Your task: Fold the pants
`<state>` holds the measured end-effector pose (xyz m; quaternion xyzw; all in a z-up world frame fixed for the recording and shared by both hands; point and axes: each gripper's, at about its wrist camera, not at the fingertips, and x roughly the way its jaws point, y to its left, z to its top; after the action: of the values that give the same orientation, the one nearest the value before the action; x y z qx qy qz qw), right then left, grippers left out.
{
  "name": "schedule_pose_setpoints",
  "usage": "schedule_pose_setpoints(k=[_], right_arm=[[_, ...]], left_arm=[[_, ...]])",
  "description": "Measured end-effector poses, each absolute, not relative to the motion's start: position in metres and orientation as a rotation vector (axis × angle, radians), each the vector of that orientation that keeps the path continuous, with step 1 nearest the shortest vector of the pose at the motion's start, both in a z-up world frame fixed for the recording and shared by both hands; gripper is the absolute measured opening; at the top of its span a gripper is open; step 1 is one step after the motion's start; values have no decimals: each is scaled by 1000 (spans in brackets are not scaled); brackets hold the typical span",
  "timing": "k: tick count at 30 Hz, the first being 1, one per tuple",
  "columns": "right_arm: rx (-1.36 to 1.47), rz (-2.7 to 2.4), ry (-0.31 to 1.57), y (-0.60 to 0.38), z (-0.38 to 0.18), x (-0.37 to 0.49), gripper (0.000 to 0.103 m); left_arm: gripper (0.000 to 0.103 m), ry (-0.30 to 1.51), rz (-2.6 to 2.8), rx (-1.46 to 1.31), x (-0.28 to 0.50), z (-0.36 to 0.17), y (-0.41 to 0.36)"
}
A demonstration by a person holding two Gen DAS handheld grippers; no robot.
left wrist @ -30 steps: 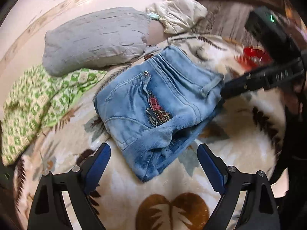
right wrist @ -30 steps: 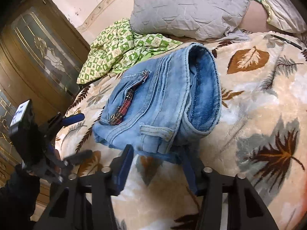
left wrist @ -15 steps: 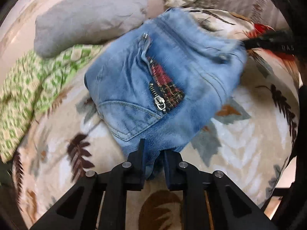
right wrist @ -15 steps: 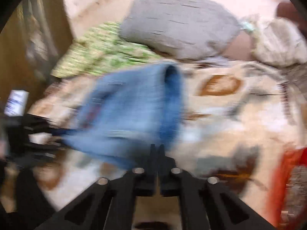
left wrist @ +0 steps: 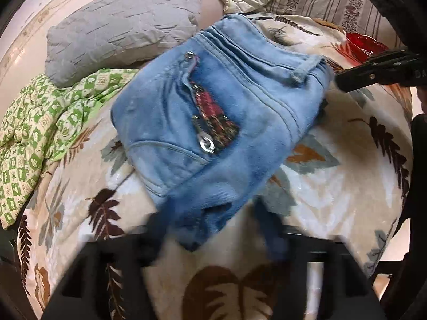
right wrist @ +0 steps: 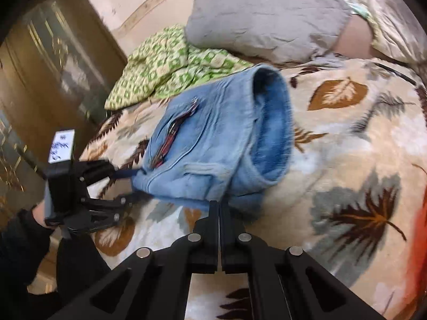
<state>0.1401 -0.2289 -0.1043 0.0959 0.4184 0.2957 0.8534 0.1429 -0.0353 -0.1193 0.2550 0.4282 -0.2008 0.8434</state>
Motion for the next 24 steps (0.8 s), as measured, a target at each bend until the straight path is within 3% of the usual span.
schedule_pose_setpoints(k=[24], right_arm=[[175,554,865,-226,-101,142,1]], left_arm=[[76,837,-363,475,132,-89,-23]])
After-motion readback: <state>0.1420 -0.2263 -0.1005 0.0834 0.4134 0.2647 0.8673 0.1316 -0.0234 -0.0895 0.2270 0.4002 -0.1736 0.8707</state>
